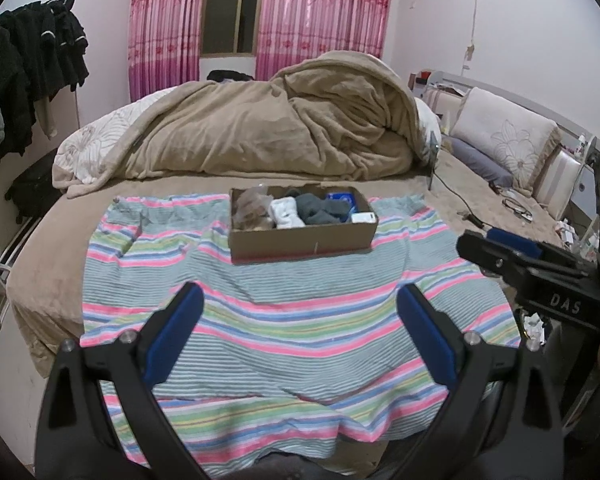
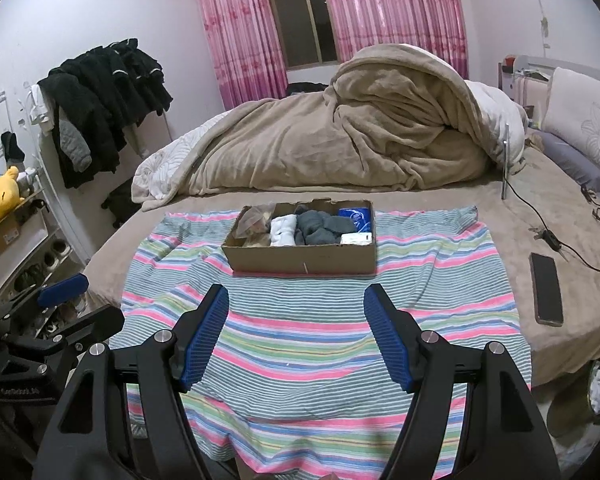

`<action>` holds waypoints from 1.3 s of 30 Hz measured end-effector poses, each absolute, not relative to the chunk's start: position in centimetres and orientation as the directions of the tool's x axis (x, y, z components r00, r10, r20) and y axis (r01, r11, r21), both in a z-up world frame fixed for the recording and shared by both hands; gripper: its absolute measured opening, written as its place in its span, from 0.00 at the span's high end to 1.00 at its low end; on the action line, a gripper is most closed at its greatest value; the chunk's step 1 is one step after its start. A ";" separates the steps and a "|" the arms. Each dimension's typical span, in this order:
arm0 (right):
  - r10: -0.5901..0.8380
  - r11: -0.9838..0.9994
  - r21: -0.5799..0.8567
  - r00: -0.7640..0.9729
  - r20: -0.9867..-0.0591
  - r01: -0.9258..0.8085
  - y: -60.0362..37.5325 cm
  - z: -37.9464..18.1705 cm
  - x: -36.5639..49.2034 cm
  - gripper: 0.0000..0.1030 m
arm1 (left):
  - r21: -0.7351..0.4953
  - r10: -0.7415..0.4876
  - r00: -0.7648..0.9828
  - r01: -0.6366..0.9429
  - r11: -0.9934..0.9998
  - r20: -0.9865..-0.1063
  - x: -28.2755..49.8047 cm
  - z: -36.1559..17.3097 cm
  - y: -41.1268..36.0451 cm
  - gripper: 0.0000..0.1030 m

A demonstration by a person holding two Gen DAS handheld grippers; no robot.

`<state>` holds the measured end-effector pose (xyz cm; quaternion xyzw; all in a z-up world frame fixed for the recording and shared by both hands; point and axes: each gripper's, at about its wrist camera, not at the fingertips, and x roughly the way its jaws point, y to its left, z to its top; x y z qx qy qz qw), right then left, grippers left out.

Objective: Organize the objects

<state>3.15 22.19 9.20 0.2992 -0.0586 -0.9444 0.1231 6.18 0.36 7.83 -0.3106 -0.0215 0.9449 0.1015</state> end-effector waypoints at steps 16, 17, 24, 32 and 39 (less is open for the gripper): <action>-0.289 -0.957 0.198 -0.777 -0.558 0.214 21.8 9.1 3.0 0.29 | -0.105 0.207 -0.785 -0.180 -0.978 -0.584 6.3 7.9 0.4 0.05; -0.290 -0.956 0.199 -0.777 -0.559 0.214 21.8 9.1 2.9 0.29 | -0.105 0.208 -0.784 -0.182 -0.978 -0.585 6.3 7.8 0.5 0.05; -0.293 -0.956 0.202 -0.772 -0.564 0.215 21.8 8.7 2.6 0.29 | -0.106 0.212 -0.780 -0.185 -0.977 -0.589 6.2 7.7 0.6 0.05; -0.293 -0.955 0.204 -0.766 -0.572 0.213 21.7 8.2 2.2 0.29 | -0.112 0.215 -0.775 -0.185 -0.976 -0.595 5.9 7.3 0.8 0.05; -0.294 -0.955 0.206 -0.760 -0.580 0.212 21.6 7.8 1.8 0.29 | -0.112 0.214 -0.773 -0.184 -0.976 -0.598 5.5 7.1 0.7 0.05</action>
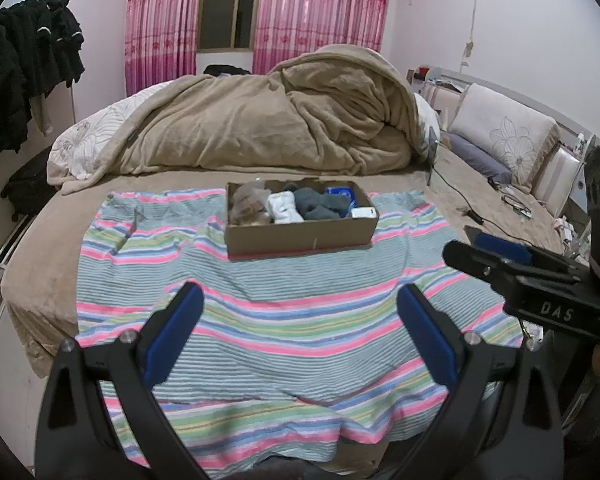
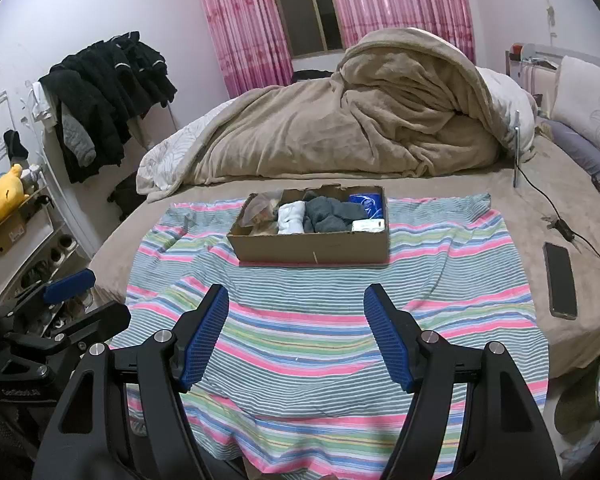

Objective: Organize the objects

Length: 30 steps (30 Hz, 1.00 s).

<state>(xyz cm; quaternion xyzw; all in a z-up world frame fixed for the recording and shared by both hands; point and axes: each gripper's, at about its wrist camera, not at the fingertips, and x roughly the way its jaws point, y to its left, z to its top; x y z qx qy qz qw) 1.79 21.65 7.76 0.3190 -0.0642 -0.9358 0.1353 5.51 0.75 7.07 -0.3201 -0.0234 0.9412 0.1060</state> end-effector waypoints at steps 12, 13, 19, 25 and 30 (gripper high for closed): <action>-0.308 -0.951 0.212 -0.748 -0.589 0.224 21.2 7.0 1.3 0.29 | -0.115 0.209 -0.770 -0.175 -0.978 -0.603 5.1 6.6 0.2 0.05; -0.308 -0.951 0.212 -0.747 -0.589 0.225 21.1 7.0 1.3 0.29 | -0.117 0.210 -0.769 -0.175 -0.978 -0.604 5.1 6.6 0.2 0.05; -0.308 -0.951 0.212 -0.747 -0.589 0.224 21.1 7.0 1.3 0.29 | -0.119 0.210 -0.768 -0.174 -0.978 -0.605 5.0 6.5 0.1 0.05; -0.306 -0.952 0.210 -0.745 -0.593 0.224 21.0 7.0 1.2 0.29 | -0.116 0.209 -0.769 -0.174 -0.978 -0.605 5.0 6.6 0.1 0.05; -0.303 -0.953 0.205 -0.742 -0.598 0.224 20.9 7.6 0.9 0.29 | -0.089 0.202 -0.779 -0.186 -0.979 -0.594 5.0 7.1 -0.2 0.05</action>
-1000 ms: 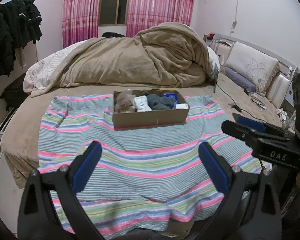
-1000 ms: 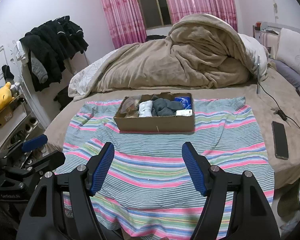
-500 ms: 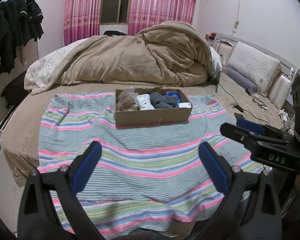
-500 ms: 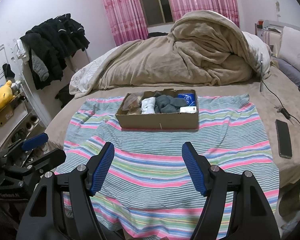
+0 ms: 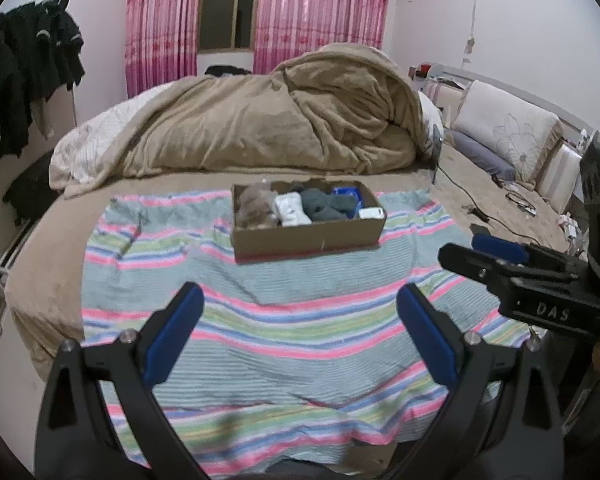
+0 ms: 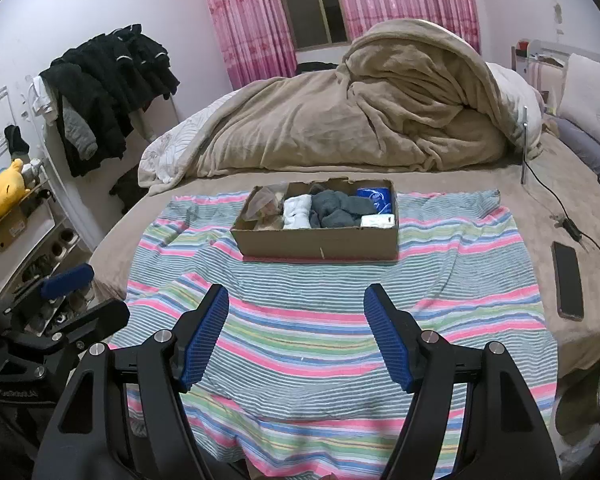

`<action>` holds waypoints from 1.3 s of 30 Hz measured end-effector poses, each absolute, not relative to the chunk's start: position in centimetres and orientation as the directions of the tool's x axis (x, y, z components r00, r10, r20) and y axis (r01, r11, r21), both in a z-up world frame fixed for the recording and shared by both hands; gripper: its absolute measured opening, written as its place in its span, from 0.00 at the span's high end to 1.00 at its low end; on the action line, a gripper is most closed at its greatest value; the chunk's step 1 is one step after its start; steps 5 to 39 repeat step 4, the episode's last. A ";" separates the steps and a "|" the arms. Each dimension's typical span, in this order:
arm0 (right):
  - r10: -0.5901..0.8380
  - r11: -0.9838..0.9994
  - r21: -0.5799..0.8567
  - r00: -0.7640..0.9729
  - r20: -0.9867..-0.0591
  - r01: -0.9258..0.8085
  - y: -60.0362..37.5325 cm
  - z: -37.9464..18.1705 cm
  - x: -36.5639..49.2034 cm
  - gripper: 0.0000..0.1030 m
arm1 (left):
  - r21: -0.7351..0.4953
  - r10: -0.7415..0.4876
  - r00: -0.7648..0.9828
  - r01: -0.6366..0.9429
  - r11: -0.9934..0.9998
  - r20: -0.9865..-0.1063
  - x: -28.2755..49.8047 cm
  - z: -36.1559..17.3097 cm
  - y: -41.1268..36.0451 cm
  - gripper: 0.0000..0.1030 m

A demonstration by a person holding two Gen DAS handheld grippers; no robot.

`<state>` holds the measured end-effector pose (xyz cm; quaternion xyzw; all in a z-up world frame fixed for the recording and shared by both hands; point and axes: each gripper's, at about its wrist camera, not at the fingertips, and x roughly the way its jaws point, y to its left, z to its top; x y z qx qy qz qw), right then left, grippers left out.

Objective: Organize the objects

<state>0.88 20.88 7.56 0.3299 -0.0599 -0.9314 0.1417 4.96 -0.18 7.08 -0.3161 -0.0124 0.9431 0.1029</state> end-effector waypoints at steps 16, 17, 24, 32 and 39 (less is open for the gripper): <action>-0.300 -0.954 0.202 -0.745 -0.596 0.222 21.0 8.6 0.0 0.29 | -0.078 0.202 -0.798 -0.192 -0.978 -0.568 4.4 8.2 -0.9 0.05; -0.300 -0.954 0.202 -0.745 -0.596 0.222 21.0 8.6 0.0 0.29 | -0.078 0.202 -0.798 -0.192 -0.978 -0.568 4.4 8.2 -0.9 0.05; -0.300 -0.954 0.202 -0.745 -0.596 0.222 21.0 8.6 0.0 0.29 | -0.078 0.202 -0.798 -0.192 -0.978 -0.568 4.4 8.2 -0.9 0.05; -0.300 -0.954 0.202 -0.745 -0.596 0.222 21.0 8.6 0.0 0.29 | -0.078 0.202 -0.798 -0.192 -0.978 -0.568 4.4 8.2 -0.9 0.05; -0.300 -0.954 0.202 -0.745 -0.596 0.222 21.0 8.6 0.0 0.29 | -0.078 0.202 -0.798 -0.192 -0.978 -0.568 4.4 8.2 -0.9 0.05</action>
